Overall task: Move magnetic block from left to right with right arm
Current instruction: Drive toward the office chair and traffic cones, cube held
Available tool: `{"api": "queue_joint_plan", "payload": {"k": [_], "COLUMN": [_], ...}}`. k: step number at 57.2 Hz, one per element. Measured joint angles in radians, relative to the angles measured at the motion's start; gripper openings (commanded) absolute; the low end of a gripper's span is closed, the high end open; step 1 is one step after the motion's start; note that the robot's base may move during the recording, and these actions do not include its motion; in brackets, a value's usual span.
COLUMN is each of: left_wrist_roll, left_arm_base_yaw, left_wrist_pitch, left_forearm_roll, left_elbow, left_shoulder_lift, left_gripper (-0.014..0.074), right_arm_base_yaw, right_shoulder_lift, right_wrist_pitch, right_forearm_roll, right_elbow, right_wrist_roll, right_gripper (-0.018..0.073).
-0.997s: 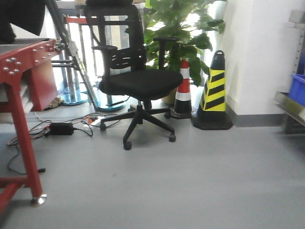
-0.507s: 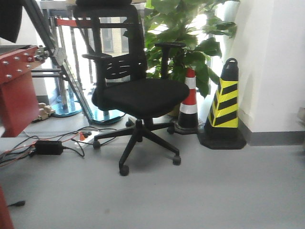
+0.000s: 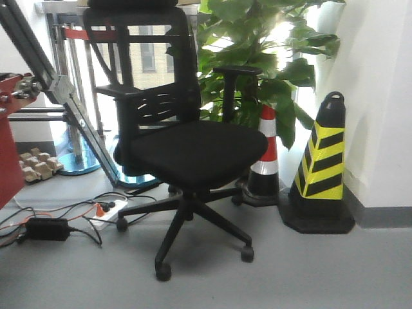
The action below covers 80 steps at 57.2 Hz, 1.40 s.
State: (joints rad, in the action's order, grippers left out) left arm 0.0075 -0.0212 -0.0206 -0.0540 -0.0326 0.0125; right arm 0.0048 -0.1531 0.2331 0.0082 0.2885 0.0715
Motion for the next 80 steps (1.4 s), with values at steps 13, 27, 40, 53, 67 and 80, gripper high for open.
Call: {"api": "queue_joint_plan", "payload": {"k": [13,27,40,53,67,80], "left_wrist_roll": [0.000,0.000,0.000,0.000,0.000,0.000], "left_arm_base_yaw": [0.000,0.000,0.000,0.000,0.000,0.000], "left_wrist_pitch": [0.000,0.000,0.000,0.000,0.000,0.000], "left_forearm_roll": [0.000,0.000,0.000,0.000,0.000,0.000], "left_elbow": [0.000,0.000,0.000,0.000,0.000,0.000], "left_shoulder_lift": [0.000,0.000,0.000,0.000,0.000,0.000], "left_gripper": [-0.0126,-0.0126,-0.0126,-0.0126,-0.0126,-0.0126], "right_arm_base_yaw": [0.000,0.000,0.000,0.000,0.000,0.000], "right_shoulder_lift": [0.000,0.000,0.000,0.000,0.000,0.000], "right_wrist_pitch": [0.000,0.000,0.000,0.000,0.000,0.000], "right_forearm_roll": [0.000,0.000,0.000,0.000,0.000,0.000], "right_elbow": [0.000,0.000,0.000,0.000,0.000,0.000], "right_wrist_roll": [0.000,0.000,0.000,0.000,0.000,0.000], "right_gripper": [0.0329,0.0329,0.0329,0.0329,0.0329,0.0329]}}
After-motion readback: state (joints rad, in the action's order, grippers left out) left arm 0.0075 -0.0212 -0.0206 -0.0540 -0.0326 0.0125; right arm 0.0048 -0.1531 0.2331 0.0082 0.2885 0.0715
